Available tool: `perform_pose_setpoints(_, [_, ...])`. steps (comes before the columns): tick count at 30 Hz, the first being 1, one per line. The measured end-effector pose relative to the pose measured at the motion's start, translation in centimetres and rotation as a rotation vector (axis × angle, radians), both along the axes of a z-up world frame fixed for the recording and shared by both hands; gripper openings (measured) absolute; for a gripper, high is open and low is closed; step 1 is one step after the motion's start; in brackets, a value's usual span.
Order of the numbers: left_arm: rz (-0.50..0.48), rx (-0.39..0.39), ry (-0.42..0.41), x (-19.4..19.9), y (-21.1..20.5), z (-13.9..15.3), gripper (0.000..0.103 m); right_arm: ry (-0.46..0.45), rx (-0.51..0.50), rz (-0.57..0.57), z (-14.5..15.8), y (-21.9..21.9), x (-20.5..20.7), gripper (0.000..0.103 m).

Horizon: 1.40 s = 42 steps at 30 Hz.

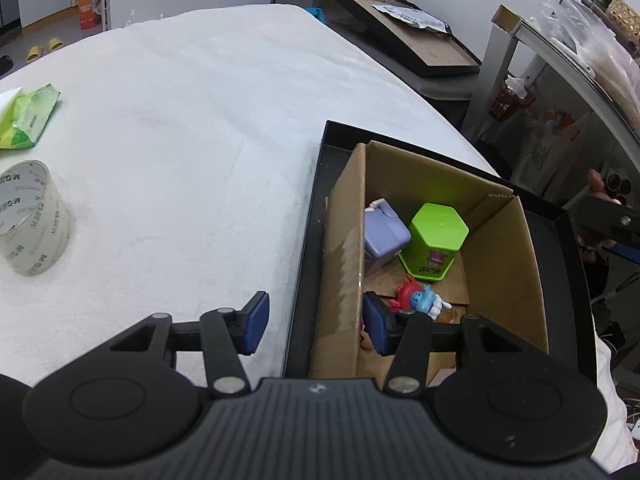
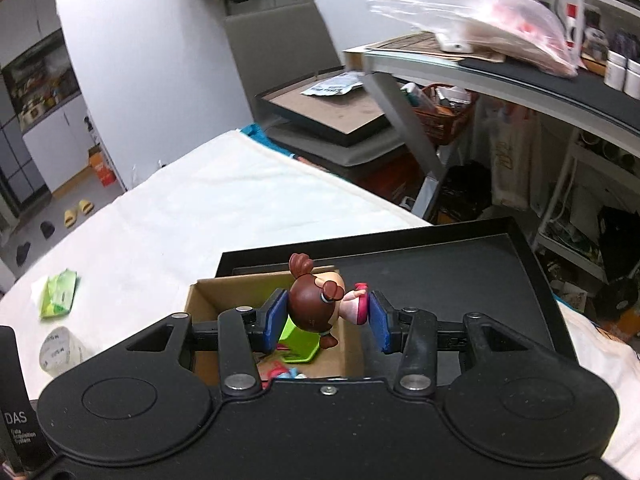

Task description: Organize rigid objects

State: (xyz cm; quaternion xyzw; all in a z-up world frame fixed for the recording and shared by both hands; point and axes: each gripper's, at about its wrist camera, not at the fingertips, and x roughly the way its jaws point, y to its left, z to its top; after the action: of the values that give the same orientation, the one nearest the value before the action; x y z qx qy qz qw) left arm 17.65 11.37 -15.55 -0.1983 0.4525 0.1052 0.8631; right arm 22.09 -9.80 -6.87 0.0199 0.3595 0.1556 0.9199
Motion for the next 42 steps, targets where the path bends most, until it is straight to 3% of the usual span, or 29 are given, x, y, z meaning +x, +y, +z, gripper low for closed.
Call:
perform_pose_setpoints(7, [-0.005, -0.033, 0.002, 0.1, 0.4, -0.4, 0.048, 0.005, -0.049, 0.042, -0.1, 3.3, -0.2, 0.043])
perform_pose_setpoints(10, [0.006, -0.085, -0.006, 0.0, 0.9, -0.7, 0.042, 0.006, -0.069, 0.066, -0.3, 4.6, -0.4, 0.043])
perform_pose_setpoints(17, [-0.035, -0.128, -0.021, 0.0, 0.6, -0.9, 0.014, 0.029, -0.076, 0.114, -0.9, 6.8, -0.2, 0.047])
perform_pose_setpoints(21, [-0.037, -0.115, -0.024, 0.1, 0.4, -0.9, 0.014, 0.015, -0.088, 0.118, -0.6, 7.1, -0.4, 0.064])
perform_pose_setpoints(28, [-0.040, -0.091, -0.021, 0.3, -0.1, -0.7, 0.013, 0.009, -0.084, 0.066, -0.1, 4.5, -0.9, 0.076])
perform_pose_setpoints(35, [-0.040, -0.060, 0.007, 0.5, -0.7, -0.2, 0.012, -0.005, -0.068, 0.001, 0.7, 1.3, -1.9, 0.079])
perform_pose_setpoints(42, [-0.062, -0.007, 0.034, 0.3, -1.7, 1.4, 0.013, -0.019, -0.032, -0.038, 1.7, -1.4, -2.9, 0.090])
